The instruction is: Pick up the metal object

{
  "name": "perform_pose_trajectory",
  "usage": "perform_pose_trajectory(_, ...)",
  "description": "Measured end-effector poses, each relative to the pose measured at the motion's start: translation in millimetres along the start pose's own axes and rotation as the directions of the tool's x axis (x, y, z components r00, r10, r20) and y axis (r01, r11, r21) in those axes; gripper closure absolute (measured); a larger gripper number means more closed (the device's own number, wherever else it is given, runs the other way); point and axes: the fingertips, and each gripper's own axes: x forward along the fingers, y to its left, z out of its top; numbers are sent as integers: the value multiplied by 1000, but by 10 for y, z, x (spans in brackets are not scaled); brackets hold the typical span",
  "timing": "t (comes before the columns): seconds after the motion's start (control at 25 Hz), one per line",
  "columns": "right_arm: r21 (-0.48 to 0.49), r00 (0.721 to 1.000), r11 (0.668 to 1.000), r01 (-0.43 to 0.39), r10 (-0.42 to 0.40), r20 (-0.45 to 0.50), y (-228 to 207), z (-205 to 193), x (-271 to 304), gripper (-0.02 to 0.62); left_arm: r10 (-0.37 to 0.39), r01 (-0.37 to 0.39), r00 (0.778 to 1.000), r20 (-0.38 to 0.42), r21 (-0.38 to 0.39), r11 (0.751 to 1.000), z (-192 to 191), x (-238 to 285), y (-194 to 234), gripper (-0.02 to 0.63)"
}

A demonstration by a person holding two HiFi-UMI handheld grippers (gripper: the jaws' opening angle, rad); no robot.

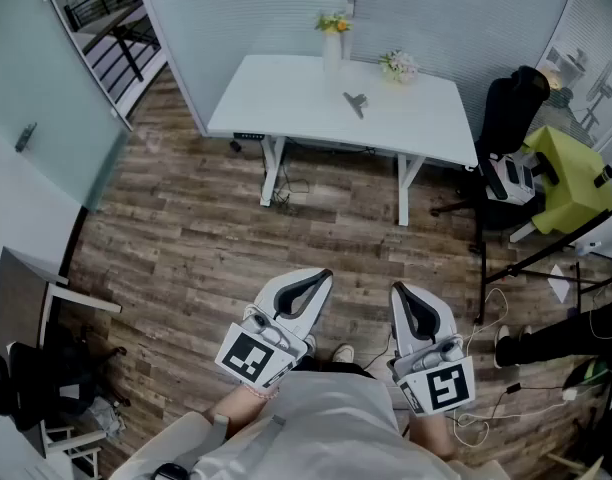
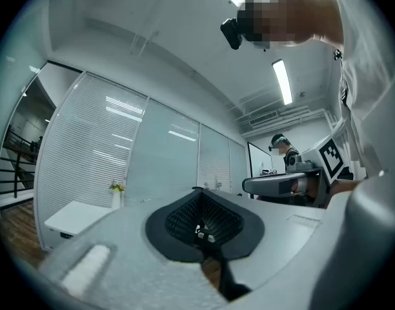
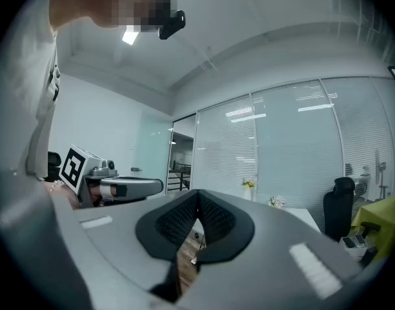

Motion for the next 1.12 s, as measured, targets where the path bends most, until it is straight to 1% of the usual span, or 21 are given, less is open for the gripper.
perform_pose_trajectory(0.2, -4, 1000, 1000, 7, -7, 4, 67, -1, 153, 592, -1, 1, 1000, 6, -4, 1000, -3, -60, 169, 601)
perform_pose_trajectory(0.4, -6, 999, 1000, 30, -30, 38, 166, 52, 393, 591, -2, 2, 1000, 6, -8, 1000, -6, -144, 454, 601)
perform_pose_trajectory(0.68, 19, 998, 998, 53, -54, 32, 260, -23, 686, 591, -2, 2, 1000, -3, -3, 1000, -36, -242, 830, 601)
perform_pose_trajectory(0.92, 32, 998, 998, 60, -60, 13, 157, -95, 860, 591, 9, -9, 1000, -2, -10, 1000, -43, -148, 1039, 600)
perform_pose_trajectory(1.12, 26, 998, 998, 57, -57, 13, -19, -137, 1040, 591, 12, -12, 1000, -8, -16, 1000, -104, 52, 1172, 601)
